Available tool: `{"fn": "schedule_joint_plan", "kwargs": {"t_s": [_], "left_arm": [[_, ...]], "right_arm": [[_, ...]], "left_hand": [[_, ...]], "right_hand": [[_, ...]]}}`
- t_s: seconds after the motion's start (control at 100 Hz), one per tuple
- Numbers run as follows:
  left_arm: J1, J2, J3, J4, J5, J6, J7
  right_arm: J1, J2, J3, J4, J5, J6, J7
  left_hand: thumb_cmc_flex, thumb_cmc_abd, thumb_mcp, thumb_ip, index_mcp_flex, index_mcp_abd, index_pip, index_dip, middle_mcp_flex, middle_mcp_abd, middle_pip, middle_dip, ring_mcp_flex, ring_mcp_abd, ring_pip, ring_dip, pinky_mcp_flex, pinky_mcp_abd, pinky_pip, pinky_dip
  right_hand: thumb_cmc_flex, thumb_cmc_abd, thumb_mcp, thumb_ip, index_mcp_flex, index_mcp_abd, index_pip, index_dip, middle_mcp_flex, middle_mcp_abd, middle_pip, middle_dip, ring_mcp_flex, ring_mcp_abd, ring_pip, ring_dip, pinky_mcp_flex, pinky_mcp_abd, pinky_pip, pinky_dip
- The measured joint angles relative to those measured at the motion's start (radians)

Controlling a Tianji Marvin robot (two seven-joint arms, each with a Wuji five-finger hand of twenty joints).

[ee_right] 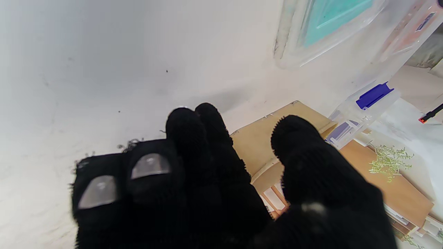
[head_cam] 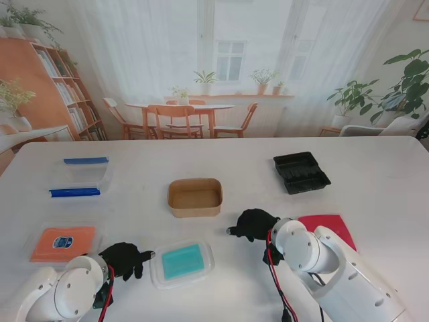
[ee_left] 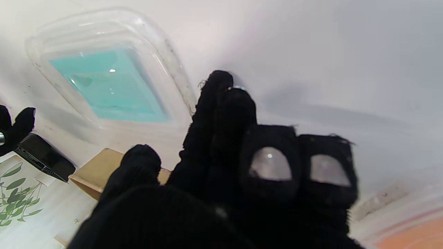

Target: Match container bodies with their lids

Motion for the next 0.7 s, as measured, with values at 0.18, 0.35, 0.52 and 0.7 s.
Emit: {"fn": "schedule_joint_plan", "kwargs": {"t_s": [0.18, 0.35, 0.52, 0.7], "left_arm": [[-0.05, 0.0, 0.056, 0.031, -0.011, 0.024, 0.023], [-0.094, -0.001, 0.095, 0.057, -0.031, 0.036, 0.043], [-0.125, -0.002, 0.121, 0.076, -0.037, 0.04, 0.049], [-0.152, -0.003, 0.145, 0.094, -0.041, 0.041, 0.057]], "right_arm": [[0.0, 0.0, -0.003, 0.0, 0.008, 0.0, 0.002], [0.003, 0.001, -0.018, 0.002, 0.019, 0.013, 0.013], [0.014, 0.001, -0.041, 0.018, 0.029, 0.029, 0.021], [0.027, 0.001, -0.06, 0.027, 0.044, 0.036, 0.025]], "left_hand": [[0.0, 0.0, 0.0, 0.0, 0.003, 0.001, 0.064, 0.028, -0.002, 0.009, -0.015, -0.02, -0.011, 0.008, -0.009, 0.0, -0.014, 0.0, 0.0, -0.001], [0.0, 0.0, 0.0, 0.0, 0.003, 0.002, 0.068, 0.029, -0.016, 0.017, -0.025, -0.024, -0.021, 0.014, -0.016, 0.0, -0.026, 0.003, 0.0, -0.006], [0.0, 0.0, 0.0, 0.0, 0.003, 0.003, 0.071, 0.036, -0.022, 0.02, -0.037, -0.033, -0.03, 0.019, -0.027, 0.003, -0.038, 0.006, 0.0, -0.009], [0.0, 0.0, 0.0, 0.0, 0.003, 0.003, 0.084, 0.036, -0.025, 0.022, -0.042, -0.037, -0.032, 0.022, -0.038, 0.014, -0.049, 0.007, 0.0, -0.004]], "right_hand": [[-0.007, 0.0, 0.0, 0.0, 0.0, 0.0, 0.003, 0.0, 0.0, 0.0, 0.0, 0.0, 0.0, 0.0, 0.0, 0.0, 0.0, 0.0, 0.0, 0.0], [-0.008, 0.0, 0.0, 0.0, 0.0, 0.001, 0.013, 0.0, 0.007, 0.0, 0.002, 0.0, 0.003, 0.0, 0.01, -0.002, 0.005, 0.0, 0.007, 0.0], [-0.008, 0.0, 0.0, 0.0, 0.0, 0.006, 0.027, 0.0, 0.008, 0.0, 0.002, 0.0, 0.008, 0.0, 0.01, -0.002, 0.008, 0.0, 0.008, 0.0], [-0.008, 0.015, 0.0, 0.0, 0.009, 0.0, 0.073, 0.003, 0.009, 0.0, 0.004, 0.0, 0.011, 0.0, 0.01, -0.006, 0.012, 0.0, 0.008, -0.001]]}}
